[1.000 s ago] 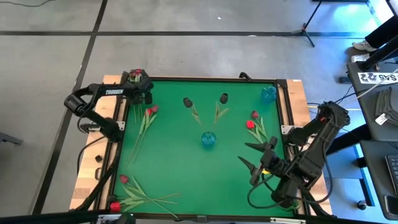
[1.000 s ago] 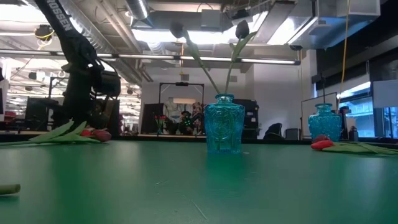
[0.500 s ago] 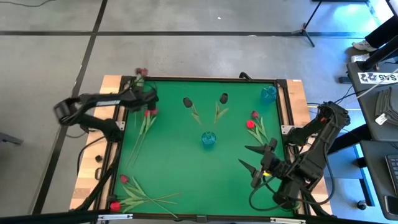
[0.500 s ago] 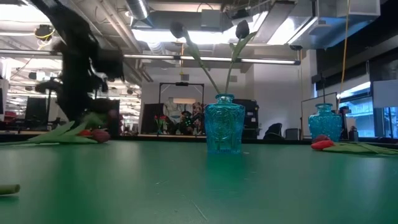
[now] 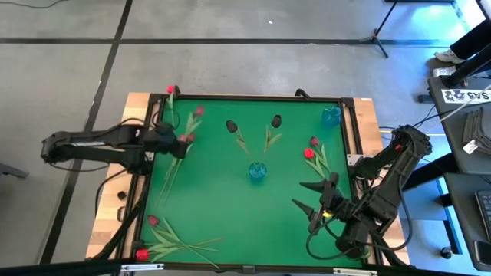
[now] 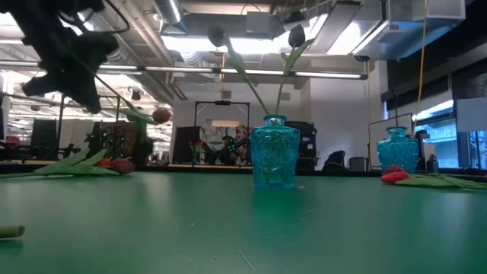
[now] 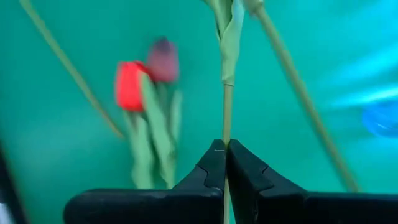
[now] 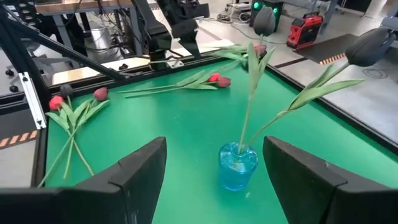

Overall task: Sort flowers into vase by color
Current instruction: Move the pink tulip to the middle left of the table

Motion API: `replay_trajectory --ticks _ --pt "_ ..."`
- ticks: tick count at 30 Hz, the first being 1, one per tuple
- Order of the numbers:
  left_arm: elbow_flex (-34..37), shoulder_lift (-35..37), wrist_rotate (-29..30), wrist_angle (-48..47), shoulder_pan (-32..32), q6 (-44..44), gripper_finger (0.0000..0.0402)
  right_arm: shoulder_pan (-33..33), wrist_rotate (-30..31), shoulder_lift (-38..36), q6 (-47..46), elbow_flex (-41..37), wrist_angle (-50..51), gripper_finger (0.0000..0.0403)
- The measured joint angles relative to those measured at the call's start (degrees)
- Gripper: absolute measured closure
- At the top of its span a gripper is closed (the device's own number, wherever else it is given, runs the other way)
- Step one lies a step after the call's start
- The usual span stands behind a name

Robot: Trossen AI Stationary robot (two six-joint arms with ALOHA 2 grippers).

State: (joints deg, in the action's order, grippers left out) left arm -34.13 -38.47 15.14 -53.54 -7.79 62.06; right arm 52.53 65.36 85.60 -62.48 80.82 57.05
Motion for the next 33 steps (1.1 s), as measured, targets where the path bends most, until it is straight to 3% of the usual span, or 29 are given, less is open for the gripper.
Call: replay_trajectory --ticks 3,5,8,12,16,23,28,33 --pt "0.3 0.9 -0.5 0.5 5.0 5.2 0.0401 0.1 -2.2 0.8 -0.1 0.0 -0.5 0.0134" --pt "1.5 0.3 -4.3 2.3 8.0 8.1 0.0401 0.3 -4.6 1.3 -0.3 0.0 -0.7 0.0134" --pt "4.9 -0.8 -11.1 16.2 13.1 11.4 0.0401 0.4 -6.4 1.9 -0.2 0.0 -0.9 0.0134" --pt "8.5 -2.0 -11.9 30.9 18.6 14.3 0.0401 0.4 -7.4 2.4 -0.2 0.0 -1.0 0.0134" --pt "9.9 -2.4 -12.9 32.1 23.9 17.8 0.0401 0.4 -9.9 2.4 -0.2 0.0 -1.5 0.0134" --pt "10.1 -2.8 -22.7 31.6 34.6 17.9 0.0401 0.4 -11.5 2.4 1.3 0.0 -1.5 0.0134" --pt "10.0 -3.3 -31.8 26.0 41.2 30.6 0.0401 0.4 -13.6 2.4 1.4 0.0 -1.5 0.0134" --pt "10.0 -8.0 -31.4 20.8 43.4 33.3 0.0401 0.4 -13.6 2.4 1.4 0.0 -1.5 0.0134"
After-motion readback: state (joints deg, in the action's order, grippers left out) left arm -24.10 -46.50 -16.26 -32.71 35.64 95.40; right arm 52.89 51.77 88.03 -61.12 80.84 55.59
